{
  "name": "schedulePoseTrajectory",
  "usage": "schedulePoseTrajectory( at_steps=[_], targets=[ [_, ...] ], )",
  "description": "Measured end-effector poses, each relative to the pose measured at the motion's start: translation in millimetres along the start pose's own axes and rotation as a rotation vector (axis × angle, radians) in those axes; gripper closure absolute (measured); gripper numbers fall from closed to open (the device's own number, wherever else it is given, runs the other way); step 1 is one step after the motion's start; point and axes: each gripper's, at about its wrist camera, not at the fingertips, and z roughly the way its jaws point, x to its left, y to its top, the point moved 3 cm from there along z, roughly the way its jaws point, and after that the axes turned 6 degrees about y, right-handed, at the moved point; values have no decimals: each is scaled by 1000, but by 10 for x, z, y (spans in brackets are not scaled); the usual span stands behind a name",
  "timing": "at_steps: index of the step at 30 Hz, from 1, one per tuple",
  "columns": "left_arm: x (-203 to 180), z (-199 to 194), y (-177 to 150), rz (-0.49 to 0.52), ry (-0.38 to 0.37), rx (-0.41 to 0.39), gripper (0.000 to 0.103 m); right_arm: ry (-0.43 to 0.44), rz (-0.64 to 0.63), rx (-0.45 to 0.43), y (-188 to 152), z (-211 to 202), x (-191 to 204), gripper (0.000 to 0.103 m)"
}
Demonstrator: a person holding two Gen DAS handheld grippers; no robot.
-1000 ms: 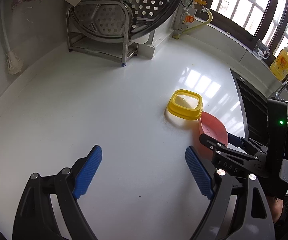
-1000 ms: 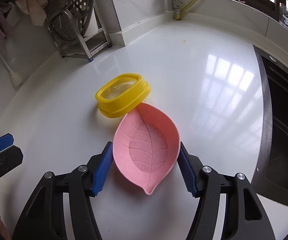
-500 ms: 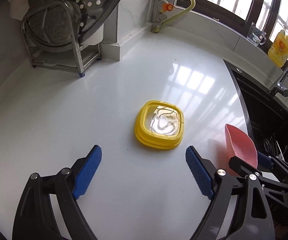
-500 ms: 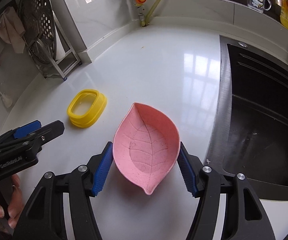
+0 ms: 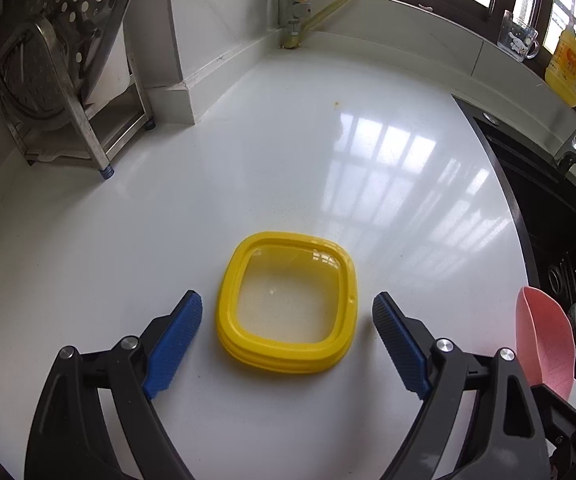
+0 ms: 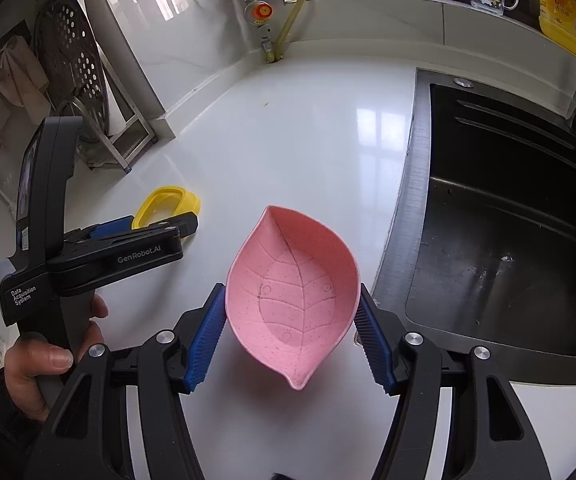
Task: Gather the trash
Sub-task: 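Grasp the yellow lid with the left tool while the right tool grasps the pink scoop, then carry the lid and scoop with both tools over the grey bin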
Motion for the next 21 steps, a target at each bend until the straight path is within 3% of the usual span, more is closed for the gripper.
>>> schedulePoseTrajectory(
  at_steps=[4,12,21],
  targets=[
    [-76,-27,0,29,8,-23,34,-3,5,-10,20,-47,-32,42],
    [-53,-206,-108,-13,-24,-9,36,10,17,-7,25,-123,-44,42],
    [-60,-874,-431,4,-22,-29,36,63,28,2,-111,-418,66,42]
  ],
)
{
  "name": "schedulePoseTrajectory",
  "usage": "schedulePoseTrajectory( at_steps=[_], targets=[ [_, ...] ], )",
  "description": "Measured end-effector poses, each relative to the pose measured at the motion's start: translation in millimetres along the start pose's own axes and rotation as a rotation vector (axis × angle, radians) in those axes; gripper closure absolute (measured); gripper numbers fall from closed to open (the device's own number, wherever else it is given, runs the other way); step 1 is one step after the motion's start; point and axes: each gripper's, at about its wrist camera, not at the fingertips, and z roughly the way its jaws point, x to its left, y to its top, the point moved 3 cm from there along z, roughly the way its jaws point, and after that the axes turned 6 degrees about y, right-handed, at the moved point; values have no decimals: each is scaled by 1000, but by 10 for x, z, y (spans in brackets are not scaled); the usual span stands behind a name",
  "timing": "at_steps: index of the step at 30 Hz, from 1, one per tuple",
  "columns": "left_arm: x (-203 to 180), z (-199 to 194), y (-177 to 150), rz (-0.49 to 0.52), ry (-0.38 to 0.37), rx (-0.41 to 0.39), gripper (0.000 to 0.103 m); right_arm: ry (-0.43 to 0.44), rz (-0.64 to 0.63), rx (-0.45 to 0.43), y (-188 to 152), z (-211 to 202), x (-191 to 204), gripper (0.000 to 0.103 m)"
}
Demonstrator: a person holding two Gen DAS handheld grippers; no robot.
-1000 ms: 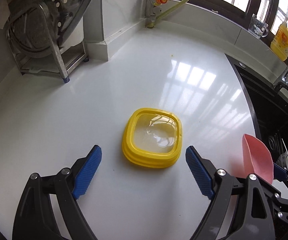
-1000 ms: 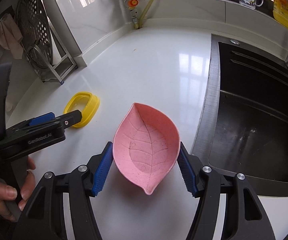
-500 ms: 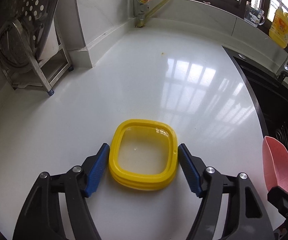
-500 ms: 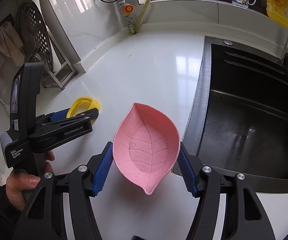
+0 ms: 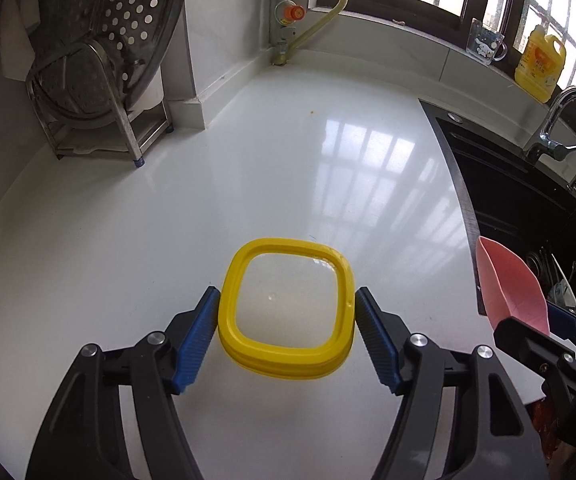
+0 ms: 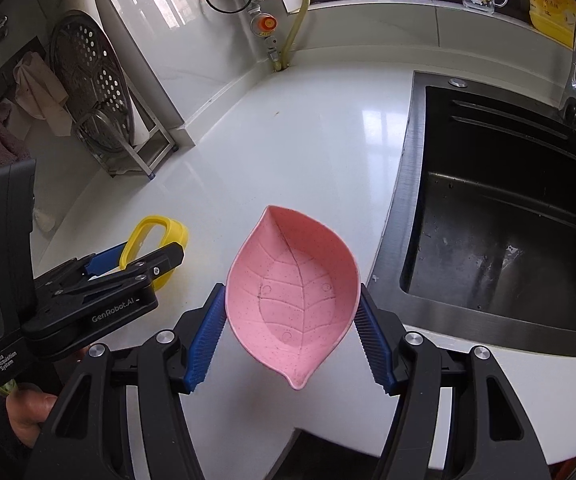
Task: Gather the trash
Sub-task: 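Carry the lid and scoop with both tools over the grey bin, then open the left tool to drop the lid while the right tool drops the scoop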
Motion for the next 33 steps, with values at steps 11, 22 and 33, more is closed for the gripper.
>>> schedulePoseTrajectory(
  at_steps=[11,22,33],
  targets=[
    [-370,-943,-735,-17,-45,26,36,-5,-35,18,-550,-939,-101,42],
    [-1052,-1637,-1339,1,-54,29,36,14,-33,111,-1409,-1706,-579,42],
    [-1745,-1664,-2063,17,-72,149,35,21,-52,291,-2164,-1823,-1052,42]
  ],
)
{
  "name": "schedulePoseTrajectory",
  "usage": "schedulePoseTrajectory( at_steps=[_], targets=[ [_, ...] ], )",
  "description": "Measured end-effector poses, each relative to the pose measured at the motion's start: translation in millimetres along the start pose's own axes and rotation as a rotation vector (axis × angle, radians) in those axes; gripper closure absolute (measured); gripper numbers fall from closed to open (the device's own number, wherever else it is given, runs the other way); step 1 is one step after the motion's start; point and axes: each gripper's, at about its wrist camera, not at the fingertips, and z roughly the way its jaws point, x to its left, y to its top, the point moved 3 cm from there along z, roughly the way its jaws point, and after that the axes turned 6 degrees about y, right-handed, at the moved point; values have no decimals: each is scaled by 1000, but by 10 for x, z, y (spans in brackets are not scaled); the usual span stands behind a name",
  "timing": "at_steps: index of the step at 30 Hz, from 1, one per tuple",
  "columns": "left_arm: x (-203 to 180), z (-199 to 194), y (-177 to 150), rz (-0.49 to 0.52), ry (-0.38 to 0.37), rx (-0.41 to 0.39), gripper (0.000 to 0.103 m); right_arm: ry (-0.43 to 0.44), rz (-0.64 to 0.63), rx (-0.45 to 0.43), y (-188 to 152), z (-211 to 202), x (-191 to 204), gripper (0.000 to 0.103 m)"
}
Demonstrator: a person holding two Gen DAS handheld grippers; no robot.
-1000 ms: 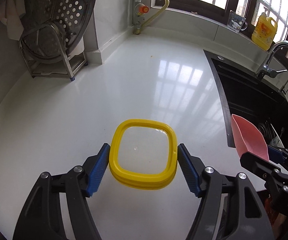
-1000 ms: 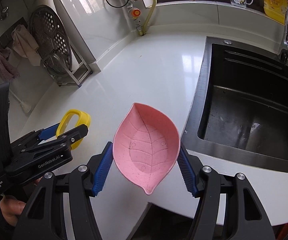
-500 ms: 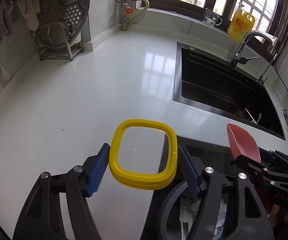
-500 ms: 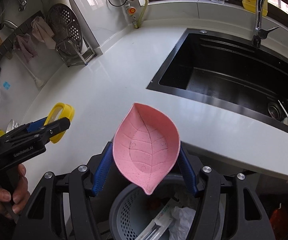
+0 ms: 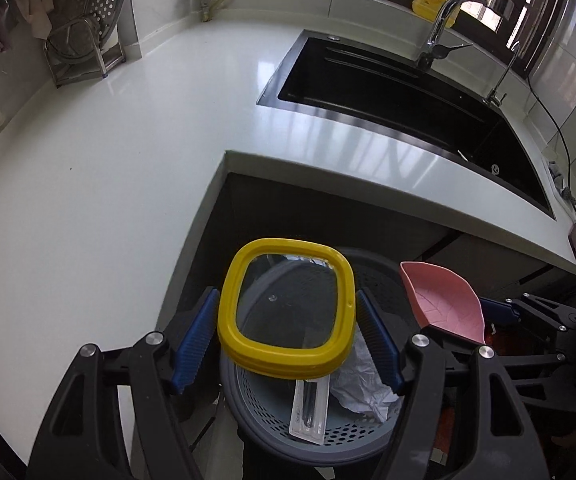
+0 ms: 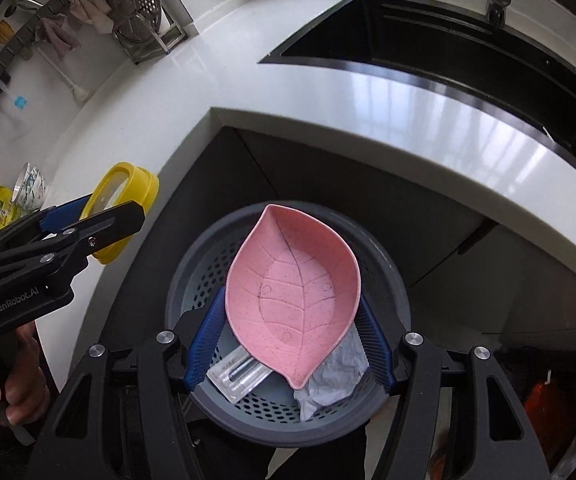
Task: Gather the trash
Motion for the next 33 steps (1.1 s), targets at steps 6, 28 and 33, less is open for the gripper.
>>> schedulePoseTrajectory(
  at_steps=[6,28,33],
  targets=[
    [-85,77,-210,-31,20,67,28,34,-11,58,-184,80,-95,42],
    [104,-432,-181,-116,130,38,18,58,-63,15,-80,-305,71,35],
    [85,-558,-146,-105,153,13,16,45,-95,9,-82,-418,145,35]
  ],
)
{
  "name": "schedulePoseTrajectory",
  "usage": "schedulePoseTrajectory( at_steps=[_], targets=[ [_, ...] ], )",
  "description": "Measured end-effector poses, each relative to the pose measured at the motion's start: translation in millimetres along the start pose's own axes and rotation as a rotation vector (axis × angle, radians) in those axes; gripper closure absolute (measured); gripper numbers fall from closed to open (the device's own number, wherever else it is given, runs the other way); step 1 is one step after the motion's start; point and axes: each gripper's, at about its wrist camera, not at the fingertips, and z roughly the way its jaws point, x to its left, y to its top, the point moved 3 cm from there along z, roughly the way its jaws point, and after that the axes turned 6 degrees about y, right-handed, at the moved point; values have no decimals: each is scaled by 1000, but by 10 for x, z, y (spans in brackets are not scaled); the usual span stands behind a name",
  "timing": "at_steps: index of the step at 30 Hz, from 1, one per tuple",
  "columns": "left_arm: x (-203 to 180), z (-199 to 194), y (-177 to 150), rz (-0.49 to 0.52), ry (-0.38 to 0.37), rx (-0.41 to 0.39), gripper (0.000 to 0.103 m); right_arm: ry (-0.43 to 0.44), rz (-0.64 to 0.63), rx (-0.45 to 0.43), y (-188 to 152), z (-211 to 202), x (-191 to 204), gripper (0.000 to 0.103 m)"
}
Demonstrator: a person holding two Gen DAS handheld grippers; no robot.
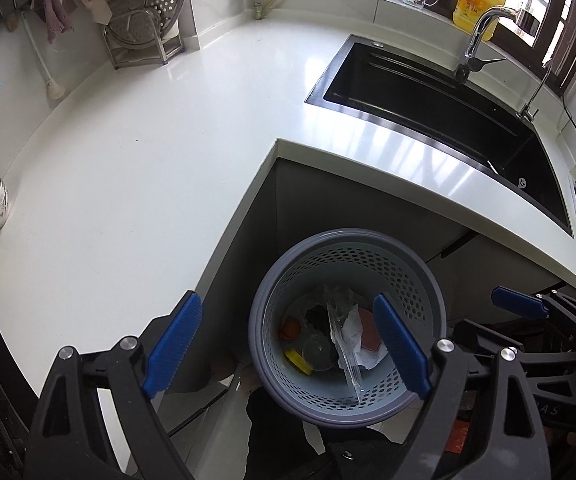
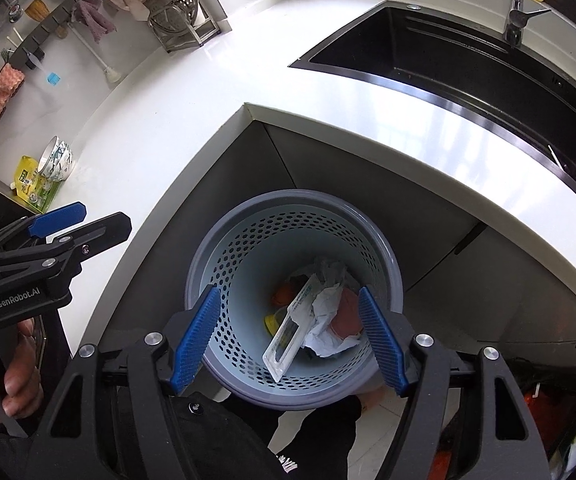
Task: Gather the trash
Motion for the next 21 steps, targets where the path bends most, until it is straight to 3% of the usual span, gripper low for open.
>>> schedulePoseTrajectory(
  at_steps=[21],
  targets=[
    [56,-329,94,-16,33,-65,9,-19,-27,-68,64,-300,121,35]
  ],
)
